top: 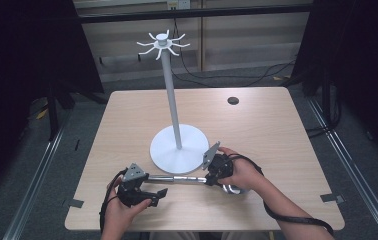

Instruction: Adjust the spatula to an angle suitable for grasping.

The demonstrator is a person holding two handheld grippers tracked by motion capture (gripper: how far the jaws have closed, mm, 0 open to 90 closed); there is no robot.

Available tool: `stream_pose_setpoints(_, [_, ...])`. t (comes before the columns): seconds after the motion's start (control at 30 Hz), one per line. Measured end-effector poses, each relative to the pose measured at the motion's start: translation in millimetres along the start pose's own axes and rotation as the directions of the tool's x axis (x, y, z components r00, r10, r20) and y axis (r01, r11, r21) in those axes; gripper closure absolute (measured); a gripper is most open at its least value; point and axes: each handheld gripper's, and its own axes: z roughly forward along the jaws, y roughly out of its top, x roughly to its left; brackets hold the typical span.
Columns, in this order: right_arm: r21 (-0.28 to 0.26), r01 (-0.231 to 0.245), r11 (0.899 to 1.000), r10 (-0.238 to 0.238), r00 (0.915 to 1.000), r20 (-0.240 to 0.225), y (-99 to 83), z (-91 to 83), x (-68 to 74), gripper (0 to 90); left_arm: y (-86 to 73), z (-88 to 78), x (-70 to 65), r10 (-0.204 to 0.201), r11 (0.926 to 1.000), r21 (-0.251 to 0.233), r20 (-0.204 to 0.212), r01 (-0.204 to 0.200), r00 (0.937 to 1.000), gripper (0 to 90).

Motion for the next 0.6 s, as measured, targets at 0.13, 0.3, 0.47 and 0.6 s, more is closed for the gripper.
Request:
stream_pose_setpoints(0.13, [-0.014, -0.006, 1.000, 0.006, 1.0000, -0.007, -2.0, -0.4, 1.1, 75.7, 0.5, -1.7, 1.5, -0.001, 0.9999, -0.014, -0.001, 0.001, 1.0000, 9.9])
stream_pose_setpoints(0.3, [-0.015, -0.006, 1.000, 0.006, 0.9997, -0.023, -3.0, -1.4, 5.7, 75.7, 0.8, -3.2, 2.8, -0.018, 0.9995, -0.025, -0.004, 0.018, 0.9998, 9.6])
stream_pose_setpoints(0.47, [-0.070, -0.003, 0.998, 0.002, 0.9998, -0.018, -6.1, -7.6, 4.3, 75.8, 0.9, -5.4, 4.5, -0.027, 0.9989, -0.037, -0.012, 0.027, 0.9996, 8.8])
stream_pose_setpoints(0.6, [-0.070, -0.006, 0.997, 0.005, 0.9998, -0.019, -7.4, -14.1, 5.4, 75.8, 1.1, -8.0, 6.2, -0.046, 0.9973, -0.059, -0.021, 0.045, 0.9987, 7.2])
